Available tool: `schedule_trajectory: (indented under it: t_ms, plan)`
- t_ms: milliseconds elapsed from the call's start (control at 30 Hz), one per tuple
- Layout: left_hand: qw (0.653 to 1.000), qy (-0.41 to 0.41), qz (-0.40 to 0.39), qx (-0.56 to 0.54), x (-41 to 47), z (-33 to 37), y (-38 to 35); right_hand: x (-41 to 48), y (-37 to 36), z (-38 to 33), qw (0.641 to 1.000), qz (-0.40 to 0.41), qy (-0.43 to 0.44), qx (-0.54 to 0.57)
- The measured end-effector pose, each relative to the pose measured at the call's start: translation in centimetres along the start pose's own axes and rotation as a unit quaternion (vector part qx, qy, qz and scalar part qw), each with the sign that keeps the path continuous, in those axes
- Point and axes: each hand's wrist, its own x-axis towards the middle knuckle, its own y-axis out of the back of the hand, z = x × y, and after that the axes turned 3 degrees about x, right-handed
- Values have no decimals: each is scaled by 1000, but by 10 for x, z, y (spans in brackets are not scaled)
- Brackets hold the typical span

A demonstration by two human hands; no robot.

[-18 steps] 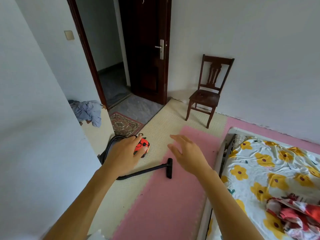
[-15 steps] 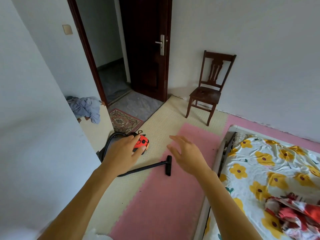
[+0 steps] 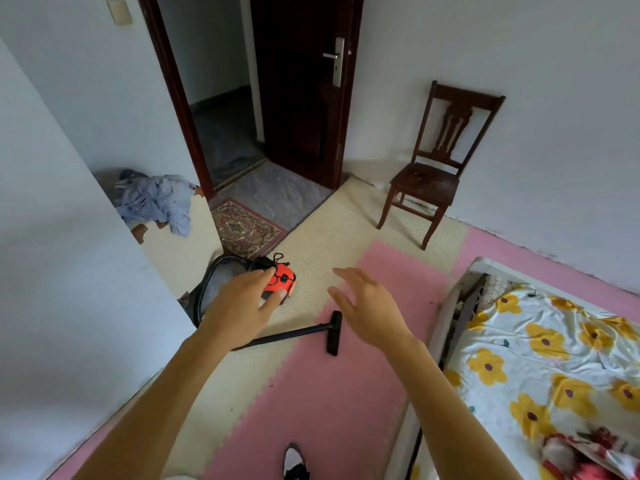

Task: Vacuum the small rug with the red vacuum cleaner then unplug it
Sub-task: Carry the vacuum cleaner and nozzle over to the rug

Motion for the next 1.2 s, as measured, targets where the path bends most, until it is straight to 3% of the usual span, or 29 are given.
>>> schedule_trajectory:
  t_ms: [367,833,1200]
  plan:
    - [998,2,-34,-51,121,-31,-18,116,-11,39,999,-36,-36,-14]
    - [996,63,-58,16,275,-67,-76,288,-37,125,995,-69,-19,65]
    - [986,117,-100,57,342,-118,-110,385,-128,162,972,-190,-52,130]
